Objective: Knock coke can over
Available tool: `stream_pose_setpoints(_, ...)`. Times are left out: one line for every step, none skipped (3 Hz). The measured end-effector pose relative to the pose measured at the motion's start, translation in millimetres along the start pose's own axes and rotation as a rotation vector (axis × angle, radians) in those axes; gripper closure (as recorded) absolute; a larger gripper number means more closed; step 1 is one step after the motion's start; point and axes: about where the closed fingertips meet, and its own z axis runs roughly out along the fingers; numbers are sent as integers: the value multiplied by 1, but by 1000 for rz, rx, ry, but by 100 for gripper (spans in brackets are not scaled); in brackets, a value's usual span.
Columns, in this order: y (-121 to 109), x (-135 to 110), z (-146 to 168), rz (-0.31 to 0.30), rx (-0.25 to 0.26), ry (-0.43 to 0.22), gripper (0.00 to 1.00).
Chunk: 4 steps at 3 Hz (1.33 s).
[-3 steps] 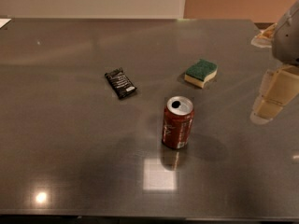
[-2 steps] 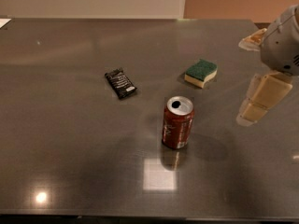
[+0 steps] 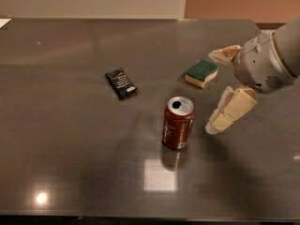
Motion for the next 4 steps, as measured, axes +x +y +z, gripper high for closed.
stream_pose_setpoints(15, -11, 26, -12, -64, -143, 0)
stream_pose_setpoints(32, -17, 48, -18, -137, -233, 0)
stream_pose_setpoints(44, -24, 62, -24, -184, -301, 0)
stream_pose_setpoints(52, -26, 69, -22, -215, -339, 2)
